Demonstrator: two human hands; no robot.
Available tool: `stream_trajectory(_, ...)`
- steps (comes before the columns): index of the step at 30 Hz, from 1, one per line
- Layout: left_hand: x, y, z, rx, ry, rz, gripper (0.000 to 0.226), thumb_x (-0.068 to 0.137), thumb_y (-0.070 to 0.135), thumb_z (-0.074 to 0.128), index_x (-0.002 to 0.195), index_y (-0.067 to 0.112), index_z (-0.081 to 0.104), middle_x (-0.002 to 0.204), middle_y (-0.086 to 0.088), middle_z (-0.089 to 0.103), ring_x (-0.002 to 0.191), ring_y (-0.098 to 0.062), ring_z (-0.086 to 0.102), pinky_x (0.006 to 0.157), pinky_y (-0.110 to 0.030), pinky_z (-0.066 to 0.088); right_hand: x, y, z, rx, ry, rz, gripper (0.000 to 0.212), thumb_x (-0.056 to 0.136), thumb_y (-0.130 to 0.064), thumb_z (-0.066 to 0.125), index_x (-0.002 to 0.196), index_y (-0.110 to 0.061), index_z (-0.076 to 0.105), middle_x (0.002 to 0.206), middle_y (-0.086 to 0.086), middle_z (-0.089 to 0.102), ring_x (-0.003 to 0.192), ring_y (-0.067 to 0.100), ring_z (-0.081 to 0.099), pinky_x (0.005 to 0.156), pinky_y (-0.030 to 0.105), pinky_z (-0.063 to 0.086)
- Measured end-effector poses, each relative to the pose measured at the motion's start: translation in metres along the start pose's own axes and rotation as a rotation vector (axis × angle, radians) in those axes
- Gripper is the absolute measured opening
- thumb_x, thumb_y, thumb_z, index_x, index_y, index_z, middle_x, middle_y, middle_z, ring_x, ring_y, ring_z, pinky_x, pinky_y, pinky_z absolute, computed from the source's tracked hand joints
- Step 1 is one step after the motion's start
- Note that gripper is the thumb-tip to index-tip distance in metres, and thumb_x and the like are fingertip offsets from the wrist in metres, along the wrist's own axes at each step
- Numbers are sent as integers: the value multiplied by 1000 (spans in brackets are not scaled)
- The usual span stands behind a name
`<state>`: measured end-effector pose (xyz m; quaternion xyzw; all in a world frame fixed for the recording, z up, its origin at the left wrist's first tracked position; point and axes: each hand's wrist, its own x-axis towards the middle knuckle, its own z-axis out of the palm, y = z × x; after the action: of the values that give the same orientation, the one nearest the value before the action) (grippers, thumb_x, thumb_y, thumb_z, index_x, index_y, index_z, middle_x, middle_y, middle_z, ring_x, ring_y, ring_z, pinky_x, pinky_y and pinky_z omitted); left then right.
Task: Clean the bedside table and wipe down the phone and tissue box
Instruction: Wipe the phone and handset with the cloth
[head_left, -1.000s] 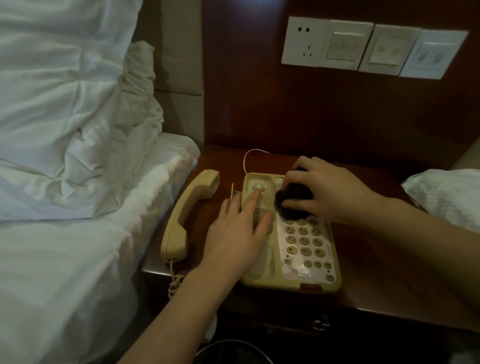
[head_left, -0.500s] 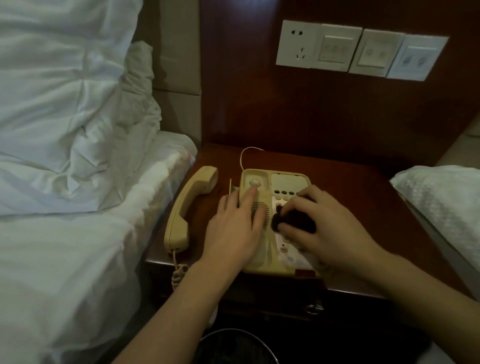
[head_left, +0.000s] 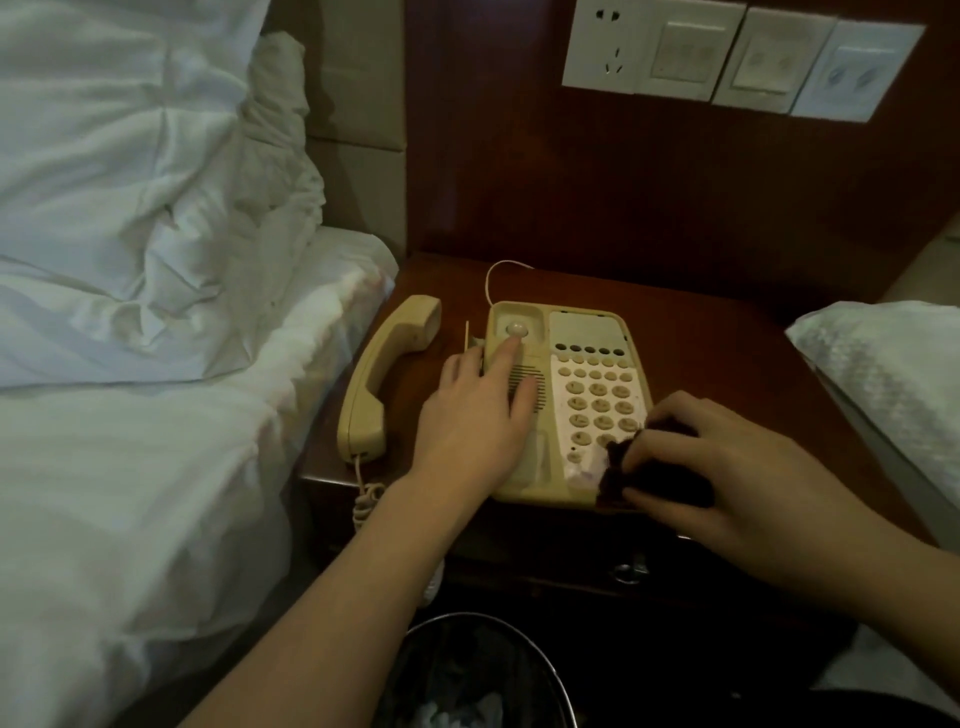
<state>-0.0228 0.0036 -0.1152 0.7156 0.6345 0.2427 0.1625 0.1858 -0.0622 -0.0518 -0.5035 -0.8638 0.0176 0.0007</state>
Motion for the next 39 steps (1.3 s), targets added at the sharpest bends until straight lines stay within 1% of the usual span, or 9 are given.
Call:
stream_trajectory(6, -2, -1, 2, 16, 10, -8, 55, 107, 48, 30, 159, 35, 19, 163, -1, 29, 149, -19, 23, 111, -44, 35, 23, -29, 15, -58, 109, -33, 26, 94, -52, 50, 117, -39, 54, 129, -11, 37, 122, 7, 35, 87, 19, 46)
stream_trajectory(11, -1, -1, 2, 13, 8, 0, 55, 107, 48, 31, 159, 34, 20, 162, -2, 30, 149, -19, 23, 111, -42, 34, 14, -15, -1, -161, -24, 27, 29, 95, -53, 50, 123, -45, 46, 134, -12, 34, 121, 5, 35, 76, 16, 40)
stream_trajectory(19, -1, -3, 4, 32, 8, 10, 55, 108, 48, 30, 159, 34, 18, 160, -3, 31, 147, -20, 26, 110, -43, 36, 25, -34, 1, -213, 18, 1, 35, 97, -47, 52, 130, -39, 44, 138, -5, 34, 128, 13, 35, 90, 24, 47)
stream_trajectory(22, -1, -2, 3, 32, -1, 7, 55, 108, 48, 30, 159, 34, 18, 161, -3, 30, 148, -20, 25, 111, -43, 35, 22, -28, -10, -262, -55, 10, 39, 97, -48, 51, 133, -41, 41, 142, -5, 33, 129, 12, 34, 87, 23, 46)
stream_trajectory(28, 0, -2, 5, 43, 6, 4, 55, 108, 47, 29, 160, 34, 17, 161, -3, 30, 147, -20, 25, 109, -43, 36, 30, -36, 1, -244, 18, -33, 34, 97, -46, 52, 129, -37, 46, 138, -4, 35, 129, 14, 34, 91, 25, 46)
stream_trajectory(32, 0, -2, 2, 20, -15, 6, 55, 108, 48, 30, 160, 35, 17, 163, -2, 28, 149, -19, 22, 112, -43, 33, 20, -16, -7, -234, -66, -13, 37, 97, -51, 48, 132, -45, 41, 139, -9, 30, 124, 7, 32, 81, 17, 41)
stream_trajectory(35, 0, -3, 1, 21, -15, 10, 56, 108, 47, 30, 160, 35, 16, 162, -3, 28, 149, -20, 23, 113, -43, 32, 11, -1, -11, -117, -55, 31, 29, 93, -57, 46, 120, -46, 50, 129, -16, 35, 112, 2, 35, 79, 16, 40)
stream_trajectory(37, 0, -3, 1, 22, -17, 11, 56, 108, 47, 30, 160, 35, 16, 162, -3, 28, 149, -20, 22, 113, -44, 32, 11, 0, -9, 93, 75, 102, 27, 88, -55, 51, 112, -45, 55, 122, -18, 37, 112, 4, 41, 87, 21, 46)
stream_trajectory(39, 1, -4, 1, 11, -16, 17, 56, 108, 48, 31, 160, 35, 17, 163, -3, 28, 150, -20, 22, 113, -43, 33, 14, -7, -5, 270, 188, 154, 28, 86, -52, 55, 113, -45, 52, 128, -17, 36, 118, 8, 42, 94, 29, 51)
